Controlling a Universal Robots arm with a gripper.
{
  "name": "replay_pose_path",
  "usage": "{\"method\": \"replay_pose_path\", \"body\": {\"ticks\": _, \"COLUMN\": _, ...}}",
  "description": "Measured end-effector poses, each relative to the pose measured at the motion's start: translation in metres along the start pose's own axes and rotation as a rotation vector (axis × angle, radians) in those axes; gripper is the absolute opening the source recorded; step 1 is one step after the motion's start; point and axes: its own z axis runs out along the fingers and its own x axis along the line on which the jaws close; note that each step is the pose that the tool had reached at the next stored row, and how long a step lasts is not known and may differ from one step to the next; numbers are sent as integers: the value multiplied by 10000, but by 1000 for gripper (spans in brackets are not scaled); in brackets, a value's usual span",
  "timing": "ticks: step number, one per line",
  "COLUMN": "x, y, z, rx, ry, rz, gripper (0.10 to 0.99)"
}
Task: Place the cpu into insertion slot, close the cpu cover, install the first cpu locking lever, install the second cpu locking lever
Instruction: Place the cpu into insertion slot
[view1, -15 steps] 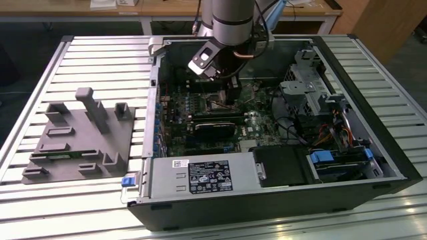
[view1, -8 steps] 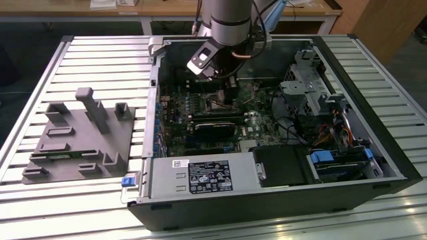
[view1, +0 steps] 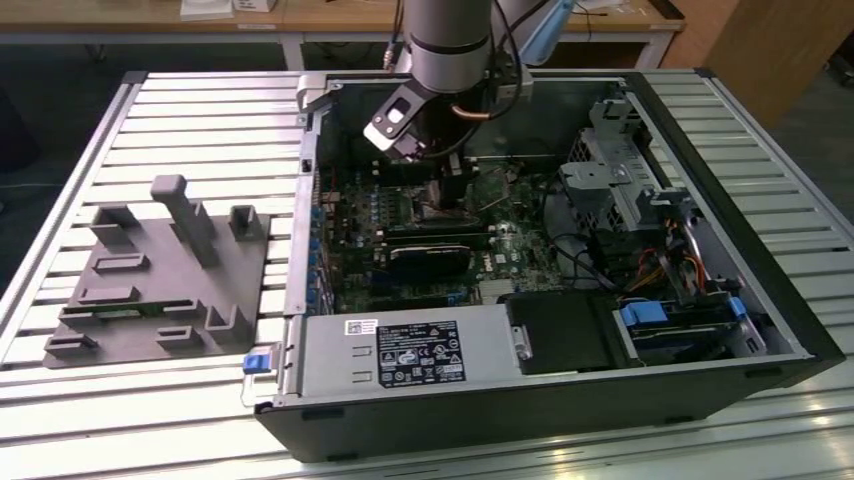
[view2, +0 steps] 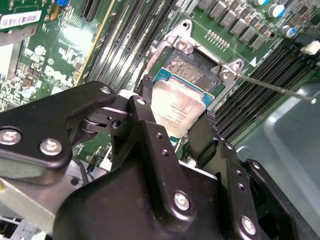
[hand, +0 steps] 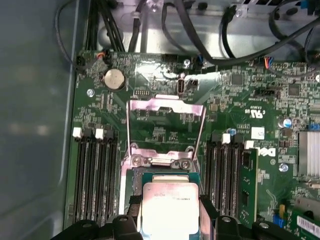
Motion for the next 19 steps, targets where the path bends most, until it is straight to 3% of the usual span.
{"method": "replay_pose_path", "body": {"ticks": 8, "x": 48, "y": -62, "z": 43, "rx": -3, "ry": 1, "rz": 0, "gripper": 537}}
{"method": "replay_pose_path", "body": {"ticks": 19, "x": 63, "y": -83, "z": 171, "rx": -3, "ry": -13, "rz": 202, "gripper": 537}}
